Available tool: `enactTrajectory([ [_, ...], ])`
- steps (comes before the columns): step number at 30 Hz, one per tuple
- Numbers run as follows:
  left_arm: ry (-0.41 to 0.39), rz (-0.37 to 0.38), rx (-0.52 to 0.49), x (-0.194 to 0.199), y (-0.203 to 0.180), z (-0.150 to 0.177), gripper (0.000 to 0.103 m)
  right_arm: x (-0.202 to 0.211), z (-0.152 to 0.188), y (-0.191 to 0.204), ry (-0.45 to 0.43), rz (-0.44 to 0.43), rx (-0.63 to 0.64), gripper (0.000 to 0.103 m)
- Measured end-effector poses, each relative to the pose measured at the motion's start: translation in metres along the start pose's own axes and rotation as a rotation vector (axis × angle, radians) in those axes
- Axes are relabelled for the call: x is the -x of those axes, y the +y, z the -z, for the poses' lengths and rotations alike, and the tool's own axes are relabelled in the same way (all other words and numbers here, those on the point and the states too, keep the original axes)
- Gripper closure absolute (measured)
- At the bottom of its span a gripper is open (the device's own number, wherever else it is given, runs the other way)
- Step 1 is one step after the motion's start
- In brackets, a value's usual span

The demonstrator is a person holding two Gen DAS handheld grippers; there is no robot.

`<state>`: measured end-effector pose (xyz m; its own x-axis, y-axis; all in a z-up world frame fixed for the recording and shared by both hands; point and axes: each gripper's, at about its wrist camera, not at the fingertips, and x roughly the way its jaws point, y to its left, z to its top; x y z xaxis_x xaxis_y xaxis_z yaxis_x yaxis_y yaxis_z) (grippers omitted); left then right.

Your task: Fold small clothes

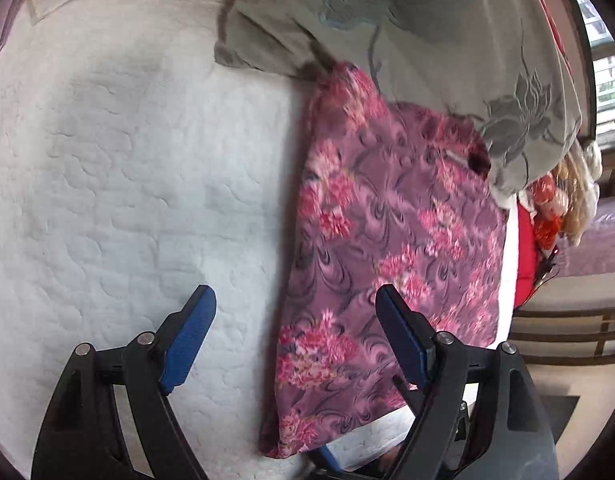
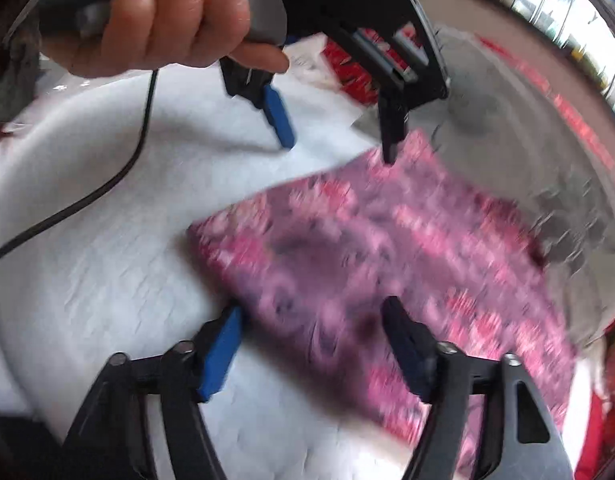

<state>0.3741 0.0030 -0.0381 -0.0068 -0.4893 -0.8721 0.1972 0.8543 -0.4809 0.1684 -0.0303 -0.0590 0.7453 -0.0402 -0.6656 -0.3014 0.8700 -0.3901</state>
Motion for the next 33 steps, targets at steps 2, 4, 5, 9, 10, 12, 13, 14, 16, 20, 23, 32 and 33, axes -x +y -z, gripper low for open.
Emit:
enactTrajectory([
  [2,0.005,0.023,0.020,0.000,0.004,-0.003,0.021,-0.011,-0.006,0.003,-0.016,0.052,0.003,0.027],
  [4,0.010,0.067,0.046,-0.002,0.009,-0.003,0.021,-0.019,-0.010,0.002,-0.025,0.102,0.000,0.036],
  [5,0.016,0.082,0.053,-0.003,0.009,-0.004,0.021,-0.021,-0.013,0.000,-0.024,0.108,-0.003,0.047],
  [9,0.035,0.074,0.034,-0.016,-0.004,-0.009,0.021,-0.016,-0.020,-0.013,-0.058,0.087,-0.036,0.089],
  [10,0.033,0.068,0.020,-0.018,-0.009,-0.010,0.021,-0.010,-0.022,-0.013,-0.082,0.092,-0.046,0.090],
  [12,0.034,0.068,-0.014,-0.020,-0.022,-0.013,0.021,0.005,-0.023,-0.020,-0.133,0.093,-0.062,0.092],
  [13,0.038,0.071,-0.030,-0.022,-0.029,-0.014,0.021,0.007,-0.024,-0.023,-0.145,0.091,-0.067,0.093],
  [14,0.036,0.072,-0.047,-0.023,-0.037,-0.015,0.021,0.011,-0.024,-0.027,-0.159,0.088,-0.076,0.093],
  [16,0.025,0.053,-0.077,-0.024,-0.050,-0.015,0.034,0.015,-0.023,-0.036,-0.174,0.083,-0.104,0.094],
  [20,0.042,0.007,-0.104,-0.028,-0.074,-0.016,0.088,0.019,-0.020,-0.056,-0.183,0.063,-0.167,0.094],
  [23,0.007,0.003,-0.123,-0.018,-0.095,-0.013,0.089,0.030,-0.015,-0.066,-0.193,0.049,-0.227,0.094],
  [32,-0.050,-0.023,-0.225,-0.002,-0.181,0.006,0.090,0.074,0.019,-0.126,-0.240,0.016,-0.503,0.096],
  [33,-0.052,-0.029,-0.235,-0.003,-0.194,0.009,0.090,0.081,0.026,-0.136,-0.245,0.014,-0.543,0.097],
])
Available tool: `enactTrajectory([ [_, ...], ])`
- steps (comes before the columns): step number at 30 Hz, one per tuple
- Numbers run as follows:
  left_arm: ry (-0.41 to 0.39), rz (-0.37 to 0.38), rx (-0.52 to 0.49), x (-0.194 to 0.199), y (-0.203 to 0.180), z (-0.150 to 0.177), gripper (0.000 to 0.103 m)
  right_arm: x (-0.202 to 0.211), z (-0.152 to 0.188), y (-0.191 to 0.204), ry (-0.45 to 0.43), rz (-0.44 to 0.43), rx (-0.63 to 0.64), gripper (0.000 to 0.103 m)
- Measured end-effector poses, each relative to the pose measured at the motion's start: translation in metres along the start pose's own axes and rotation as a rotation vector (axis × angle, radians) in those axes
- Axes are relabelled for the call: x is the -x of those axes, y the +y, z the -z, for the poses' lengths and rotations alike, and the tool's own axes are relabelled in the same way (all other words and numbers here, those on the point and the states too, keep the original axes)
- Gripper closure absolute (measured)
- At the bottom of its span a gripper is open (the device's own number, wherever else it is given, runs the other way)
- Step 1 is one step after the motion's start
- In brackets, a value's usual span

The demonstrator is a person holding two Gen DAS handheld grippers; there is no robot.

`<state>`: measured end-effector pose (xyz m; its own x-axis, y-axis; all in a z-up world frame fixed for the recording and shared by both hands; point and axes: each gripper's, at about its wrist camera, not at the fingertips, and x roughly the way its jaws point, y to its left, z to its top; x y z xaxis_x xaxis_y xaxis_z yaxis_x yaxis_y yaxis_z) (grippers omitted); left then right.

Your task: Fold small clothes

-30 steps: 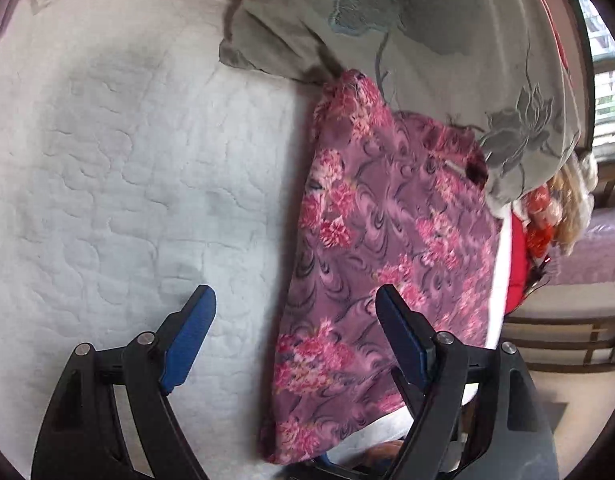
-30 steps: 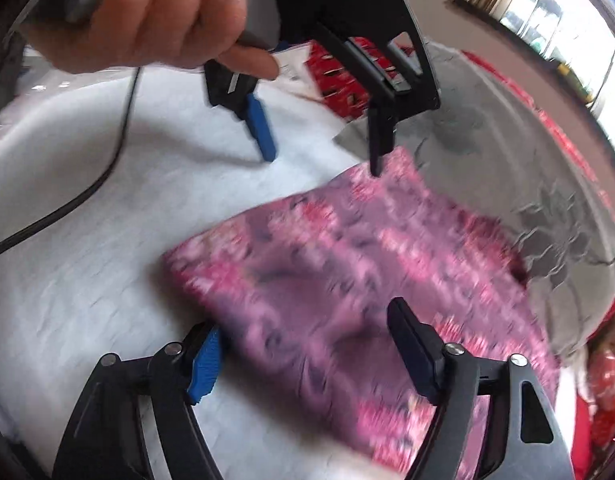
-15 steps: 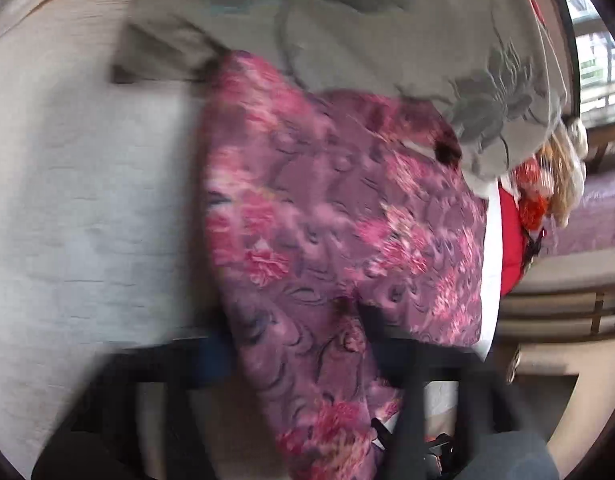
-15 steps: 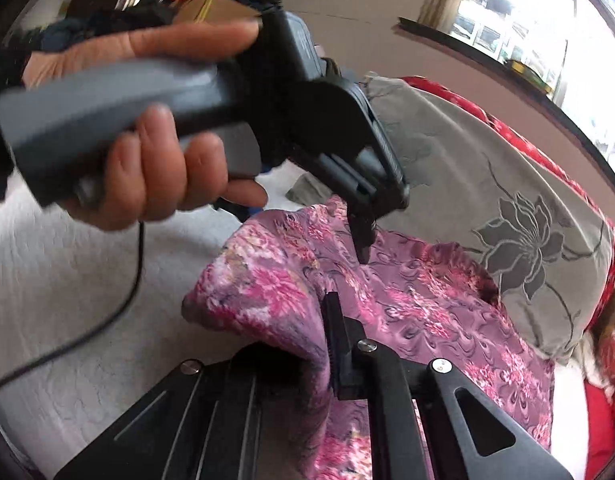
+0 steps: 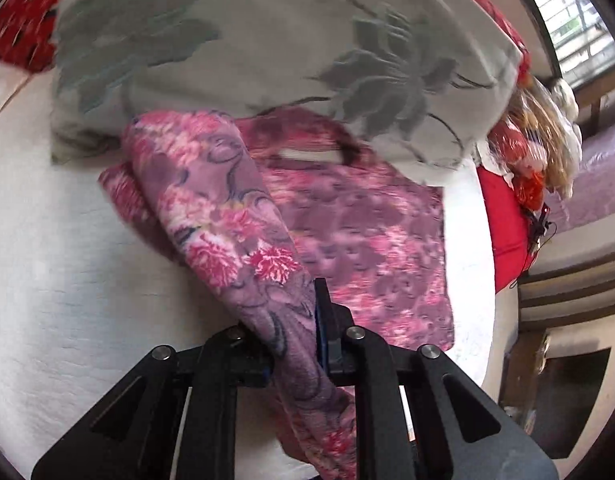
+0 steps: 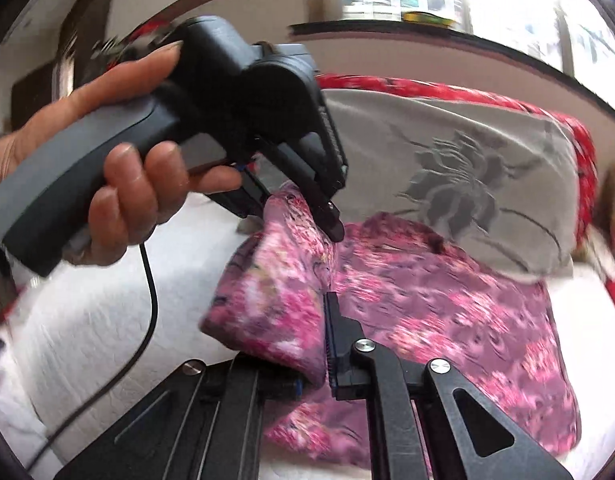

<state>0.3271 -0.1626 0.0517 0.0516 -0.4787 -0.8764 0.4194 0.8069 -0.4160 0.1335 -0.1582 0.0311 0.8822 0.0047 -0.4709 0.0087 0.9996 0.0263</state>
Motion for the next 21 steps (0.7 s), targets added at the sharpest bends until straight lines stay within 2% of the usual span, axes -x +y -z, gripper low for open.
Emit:
enactTrajectory([
  [10,-0.010,-0.071,-0.085,-0.018,-0.093,0.002,0.090,0.046,0.011,-0.079,-0.031,-0.014,-0.246,0.098],
  [13,-0.005,-0.072,-0.107,-0.027,-0.118,0.002,0.090,0.056,0.017,-0.105,-0.040,-0.012,-0.328,0.098],
  [21,0.051,-0.120,-0.153,-0.077,-0.172,0.000,0.090,0.074,0.042,-0.171,-0.029,0.020,-0.516,0.098],
])
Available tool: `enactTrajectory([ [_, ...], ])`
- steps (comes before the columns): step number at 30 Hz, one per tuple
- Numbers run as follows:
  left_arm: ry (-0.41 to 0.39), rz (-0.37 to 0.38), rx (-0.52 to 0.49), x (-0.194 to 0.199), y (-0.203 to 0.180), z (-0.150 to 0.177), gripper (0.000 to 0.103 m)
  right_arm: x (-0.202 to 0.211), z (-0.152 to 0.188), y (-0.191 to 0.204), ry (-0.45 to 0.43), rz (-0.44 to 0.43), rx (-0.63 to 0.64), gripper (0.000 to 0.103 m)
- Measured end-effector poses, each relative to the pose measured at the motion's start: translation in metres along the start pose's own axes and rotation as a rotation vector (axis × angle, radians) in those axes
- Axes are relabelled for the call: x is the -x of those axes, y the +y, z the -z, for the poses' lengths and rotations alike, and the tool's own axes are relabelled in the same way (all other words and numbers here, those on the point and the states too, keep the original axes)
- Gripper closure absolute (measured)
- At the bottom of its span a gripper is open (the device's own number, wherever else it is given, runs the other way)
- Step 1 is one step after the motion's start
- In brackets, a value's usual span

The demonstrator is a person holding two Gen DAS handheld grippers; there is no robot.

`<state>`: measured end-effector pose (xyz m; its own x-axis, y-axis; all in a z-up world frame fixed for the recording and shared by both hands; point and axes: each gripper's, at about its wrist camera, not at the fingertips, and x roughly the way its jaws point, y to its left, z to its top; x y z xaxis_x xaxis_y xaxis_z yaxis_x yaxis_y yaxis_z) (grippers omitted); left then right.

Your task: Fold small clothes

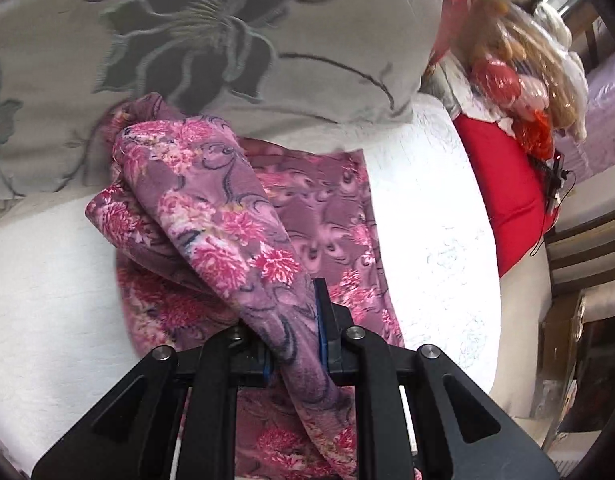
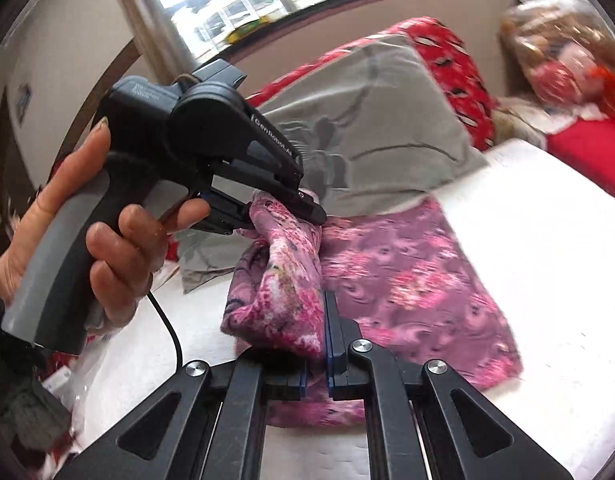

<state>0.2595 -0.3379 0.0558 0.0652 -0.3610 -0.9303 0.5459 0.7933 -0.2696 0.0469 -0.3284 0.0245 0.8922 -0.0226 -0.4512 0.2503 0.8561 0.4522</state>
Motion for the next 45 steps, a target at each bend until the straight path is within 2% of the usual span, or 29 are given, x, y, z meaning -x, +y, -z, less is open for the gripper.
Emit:
enactTrajectory([
  [4,0.029,-0.022,-0.007,-0.021,-0.019,-0.006,0.089,0.005,0.000,-0.028,0.002,0.028,-0.065,0.098],
  [8,0.039,-0.065,-0.017,-0.035,-0.033,-0.008,0.083,0.005,0.005,-0.055,0.027,0.051,-0.138,0.098],
  [10,0.036,-0.043,0.000,-0.035,-0.034,-0.007,0.079,0.002,0.009,-0.067,0.051,0.054,-0.180,0.098],
  [12,0.033,0.014,0.021,-0.030,-0.030,-0.007,0.078,-0.004,0.016,-0.080,0.082,0.060,-0.233,0.098],
  [14,0.022,0.065,0.050,-0.020,-0.022,-0.007,0.076,-0.013,0.023,-0.093,0.124,0.061,-0.287,0.098],
  [16,-0.041,0.062,0.076,-0.003,-0.008,-0.008,0.064,-0.020,0.030,-0.103,0.169,0.051,-0.338,0.096],
  [17,-0.073,0.056,0.090,0.004,0.001,-0.008,0.057,-0.022,0.033,-0.107,0.191,0.050,-0.361,0.092],
  [20,-0.125,0.059,0.150,0.019,0.038,-0.004,0.055,-0.016,0.037,-0.119,0.228,0.055,-0.395,0.090],
  [23,-0.115,0.045,0.217,0.016,0.075,0.007,0.056,0.008,0.026,-0.126,0.185,0.065,-0.395,0.088],
  [24,-0.108,0.042,0.238,0.013,0.086,0.012,0.055,0.017,0.018,-0.129,0.146,0.066,-0.388,0.084],
  [25,-0.098,0.044,0.269,0.008,0.100,0.019,0.055,0.025,0.005,-0.131,0.093,0.072,-0.373,0.071],
  [27,-0.075,0.083,0.330,-0.002,0.118,0.033,0.055,0.019,-0.024,-0.135,0.046,0.057,-0.332,0.050],
  [29,-0.054,0.127,0.368,-0.012,0.128,0.047,0.056,-0.006,-0.051,-0.138,0.077,0.012,-0.295,0.048],
  [31,-0.048,0.158,0.380,-0.017,0.133,0.058,0.056,-0.053,-0.076,-0.141,0.170,-0.046,-0.291,0.047],
  [32,-0.056,0.166,0.382,-0.017,0.134,0.063,0.055,-0.077,-0.083,-0.142,0.220,-0.054,-0.290,0.047],
  [34,-0.066,0.204,0.388,-0.015,0.138,0.071,0.055,-0.117,-0.089,-0.138,0.279,0.002,-0.265,0.047],
  [36,-0.070,0.245,0.398,-0.014,0.144,0.077,0.055,-0.147,-0.089,-0.133,0.325,0.013,-0.236,0.047],
  [38,-0.076,0.252,0.399,-0.010,0.148,0.079,0.055,-0.162,-0.086,-0.124,0.376,0.001,-0.193,0.049],
  [39,-0.094,0.249,0.395,-0.005,0.149,0.080,0.055,-0.159,-0.086,-0.114,0.357,-0.011,-0.125,0.065],
  [40,-0.110,0.248,0.390,-0.002,0.149,0.081,0.055,-0.153,-0.087,-0.102,0.337,-0.009,-0.034,0.096],
  [42,-0.147,0.244,0.376,0.004,0.145,0.080,0.055,-0.142,-0.088,-0.082,0.315,0.023,0.130,0.095],
  [43,-0.167,0.231,0.364,0.006,0.141,0.080,0.055,-0.133,-0.091,-0.079,0.281,0.022,0.163,0.095],
  [45,-0.182,0.150,0.337,0.000,0.131,0.079,0.043,-0.117,-0.099,-0.090,0.219,0.003,0.098,0.096],
])
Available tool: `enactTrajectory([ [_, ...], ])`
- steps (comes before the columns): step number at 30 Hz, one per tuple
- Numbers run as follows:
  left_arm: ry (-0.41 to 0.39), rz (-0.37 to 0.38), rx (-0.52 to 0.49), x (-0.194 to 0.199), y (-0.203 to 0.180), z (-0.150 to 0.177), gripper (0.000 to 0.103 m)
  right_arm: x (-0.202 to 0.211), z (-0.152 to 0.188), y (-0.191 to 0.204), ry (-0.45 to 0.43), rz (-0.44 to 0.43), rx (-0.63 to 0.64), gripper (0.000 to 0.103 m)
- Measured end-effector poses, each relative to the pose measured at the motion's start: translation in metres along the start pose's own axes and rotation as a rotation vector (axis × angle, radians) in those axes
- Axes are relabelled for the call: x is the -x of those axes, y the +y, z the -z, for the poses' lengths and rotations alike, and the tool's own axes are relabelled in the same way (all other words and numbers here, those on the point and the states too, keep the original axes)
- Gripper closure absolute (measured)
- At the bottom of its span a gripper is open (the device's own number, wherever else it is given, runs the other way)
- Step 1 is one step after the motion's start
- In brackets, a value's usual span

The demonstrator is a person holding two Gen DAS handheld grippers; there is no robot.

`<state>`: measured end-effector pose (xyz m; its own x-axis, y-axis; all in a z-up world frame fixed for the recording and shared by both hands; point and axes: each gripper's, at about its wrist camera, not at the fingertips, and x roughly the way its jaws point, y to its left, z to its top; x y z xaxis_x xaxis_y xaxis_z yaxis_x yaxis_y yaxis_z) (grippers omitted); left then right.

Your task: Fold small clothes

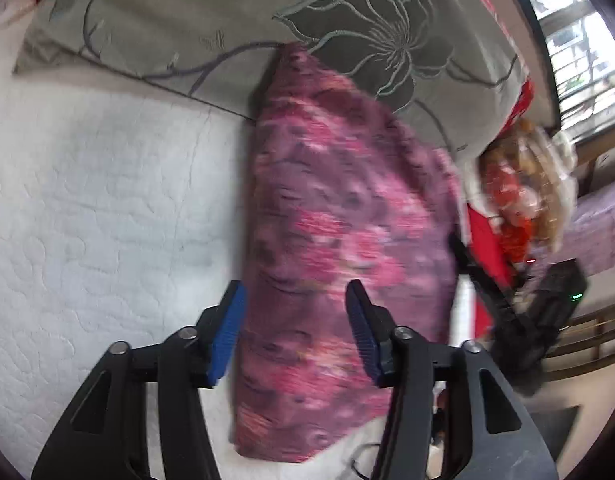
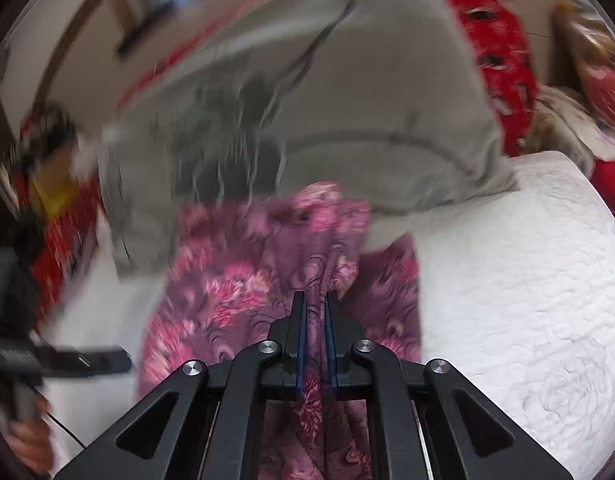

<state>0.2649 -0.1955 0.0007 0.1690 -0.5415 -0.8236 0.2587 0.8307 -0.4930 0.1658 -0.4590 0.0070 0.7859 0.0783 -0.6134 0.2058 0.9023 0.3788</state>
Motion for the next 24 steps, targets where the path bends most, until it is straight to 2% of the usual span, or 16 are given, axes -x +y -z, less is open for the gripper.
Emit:
enactTrajectory([
  [1,0.006,-0.035,-0.018,-0.008,-0.004,0.002,0.042,0.000,-0.002,-0.010,-0.015,0.012,-0.045,0.096],
  [2,0.032,-0.076,-0.040,-0.020,-0.007,0.005,0.042,-0.006,0.000,-0.023,0.007,0.045,-0.089,0.096],
  [4,0.075,-0.091,-0.045,-0.032,-0.008,0.009,0.042,-0.029,0.013,-0.046,0.100,0.082,-0.174,0.095],
  [5,0.077,-0.086,-0.039,-0.032,-0.008,0.013,0.042,-0.034,0.018,-0.053,0.132,0.074,-0.204,0.095],
  [9,0.050,-0.128,-0.084,-0.017,-0.014,0.025,0.042,-0.014,0.023,-0.062,0.118,-0.002,-0.296,0.085],
  [11,0.035,-0.146,-0.100,-0.012,-0.018,0.032,0.042,0.003,0.033,-0.066,0.129,-0.047,-0.308,0.077],
  [13,0.021,-0.182,-0.123,-0.012,-0.025,0.041,0.042,0.016,0.044,-0.067,0.133,-0.087,-0.307,0.057],
  [14,0.019,-0.191,-0.129,-0.013,-0.028,0.045,0.042,0.018,0.048,-0.066,0.149,-0.091,-0.304,0.054],
  [15,0.019,-0.198,-0.136,-0.014,-0.029,0.046,0.042,0.019,0.055,-0.065,0.171,-0.088,-0.298,0.055],
  [17,0.023,-0.208,-0.145,-0.014,-0.033,0.052,0.042,0.032,0.067,-0.060,0.169,-0.102,-0.250,0.088],
  [18,0.022,-0.213,-0.148,-0.015,-0.035,0.054,0.042,0.041,0.068,-0.057,0.140,-0.115,-0.227,0.095],
  [20,0.020,-0.224,-0.153,-0.014,-0.034,0.057,0.042,0.050,0.070,-0.057,0.095,-0.131,-0.233,0.096],
  [24,0.035,-0.227,-0.143,-0.017,-0.034,0.054,0.042,0.028,0.085,-0.066,0.191,-0.063,-0.251,0.094],
])
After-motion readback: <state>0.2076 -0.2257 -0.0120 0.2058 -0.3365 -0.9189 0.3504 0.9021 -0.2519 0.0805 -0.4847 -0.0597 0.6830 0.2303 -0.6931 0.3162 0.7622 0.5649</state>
